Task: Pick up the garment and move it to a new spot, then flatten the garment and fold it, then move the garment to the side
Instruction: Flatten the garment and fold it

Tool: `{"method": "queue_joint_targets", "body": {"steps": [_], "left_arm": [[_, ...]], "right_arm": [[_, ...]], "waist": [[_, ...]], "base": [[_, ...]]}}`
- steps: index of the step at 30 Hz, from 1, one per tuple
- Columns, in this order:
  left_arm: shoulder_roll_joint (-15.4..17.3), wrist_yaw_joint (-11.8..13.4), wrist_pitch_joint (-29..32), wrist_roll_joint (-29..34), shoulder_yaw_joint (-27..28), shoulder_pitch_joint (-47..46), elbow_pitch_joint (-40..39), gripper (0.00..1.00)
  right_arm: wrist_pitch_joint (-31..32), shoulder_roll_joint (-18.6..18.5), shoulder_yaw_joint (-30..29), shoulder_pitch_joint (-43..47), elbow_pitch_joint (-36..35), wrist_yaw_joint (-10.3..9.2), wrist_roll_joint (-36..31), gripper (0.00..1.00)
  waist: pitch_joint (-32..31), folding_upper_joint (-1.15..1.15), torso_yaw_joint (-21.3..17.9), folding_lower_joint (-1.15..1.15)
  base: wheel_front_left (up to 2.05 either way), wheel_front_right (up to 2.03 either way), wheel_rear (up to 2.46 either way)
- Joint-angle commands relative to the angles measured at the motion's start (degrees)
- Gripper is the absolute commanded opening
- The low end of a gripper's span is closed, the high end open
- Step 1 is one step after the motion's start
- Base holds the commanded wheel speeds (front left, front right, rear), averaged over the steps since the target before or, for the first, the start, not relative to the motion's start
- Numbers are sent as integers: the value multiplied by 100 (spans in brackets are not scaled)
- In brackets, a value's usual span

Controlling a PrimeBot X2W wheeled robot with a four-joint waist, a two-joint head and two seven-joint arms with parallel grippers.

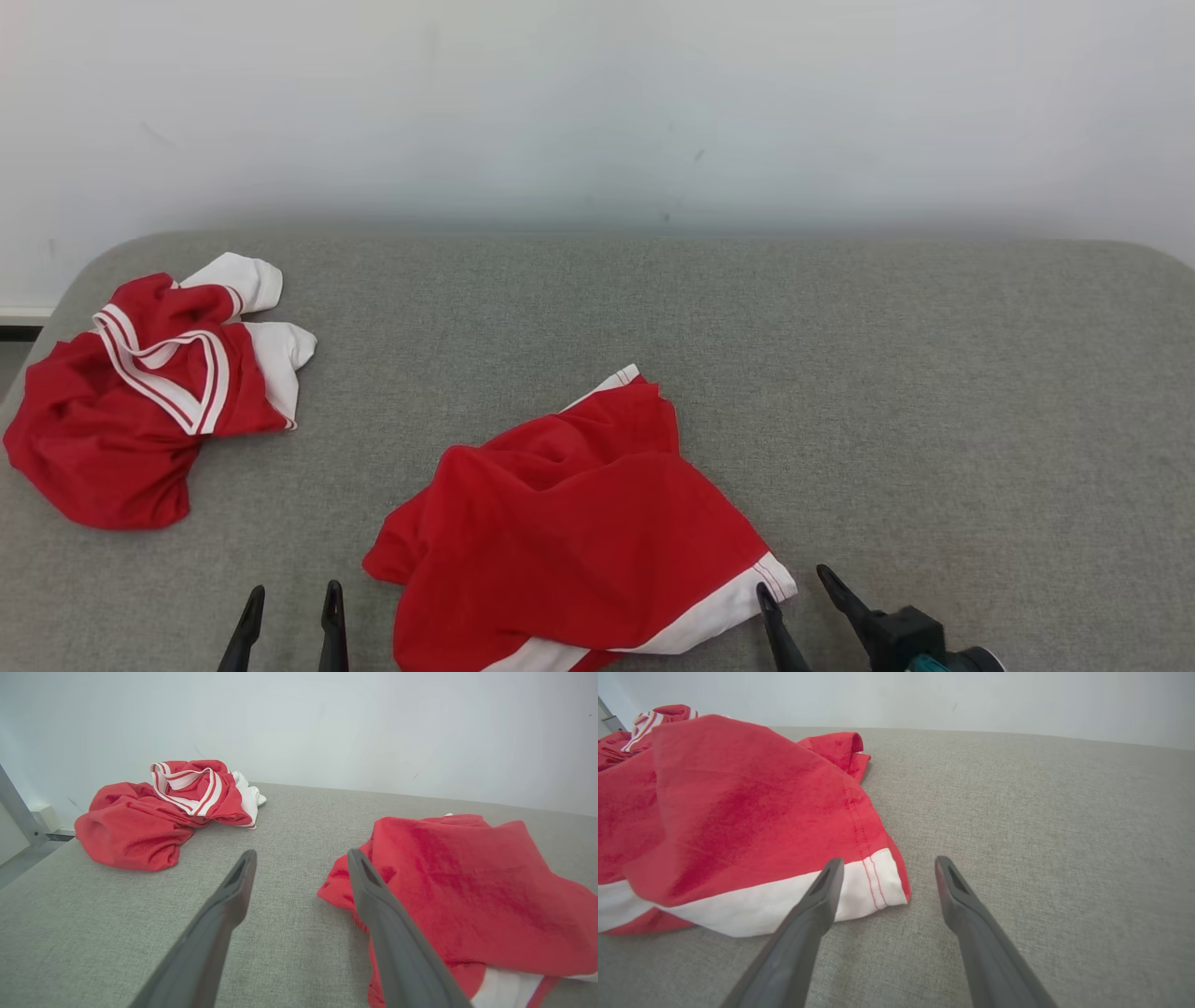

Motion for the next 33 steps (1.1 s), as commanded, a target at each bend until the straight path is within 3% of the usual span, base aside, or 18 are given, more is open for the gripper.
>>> {"method": "queue_joint_targets", "body": {"steps": [1, 8, 9, 10, 12, 13, 17, 33], "left_arm": [[-28, -23, -9, 77, 21, -51, 9, 100], [-66, -29, -9, 56, 5, -53, 92, 100], [-70, -27, -9, 50, -14, -67, 101, 100], [-77, -30, -9, 28, -33, -104, 116, 100], [-78, -32, -9, 6, -39, -122, 122, 100], [-77, -33, -9, -1, -40, -123, 121, 100], [-81, -34, -9, -73, -48, -105, 111, 100], [-80, -34, -9, -225, -191, -142, 226, 100]], "right_arm": [[-8, -43, 98, -130, 163, 20, -29, 100], [-8, -199, 451, -689, 1067, 20, 108, 100], [-8, -216, 495, -761, 1183, 20, 145, 93], [-8, -251, 604, -891, 1371, 20, 233, 47], [-8, -282, 725, -980, 1563, 20, 304, 3], [-8, -291, 763, -1037, 1619, 20, 350, 0], [-9, -403, 765, -1216, 1577, 20, 506, 0], [-8, -1225, -447, -681, 873, 19, 571, 0]], "waist": [[-4, 0, -15, 0], [-34, 0, 51, 0], [-29, 0, 80, 0], [-14, 0, 127, 0], [-4, 0, 153, 0], [4, 0, 161, 0], [48, 0, 127, 0], [119, 0, -332, 0]], "base": [[0, 0, 0], [0, 0, 0], [0, 0, 0], [0, 0, 0], [0, 0, 0], [0, 0, 0], [0, 0, 0], [0, 0, 0]]}}
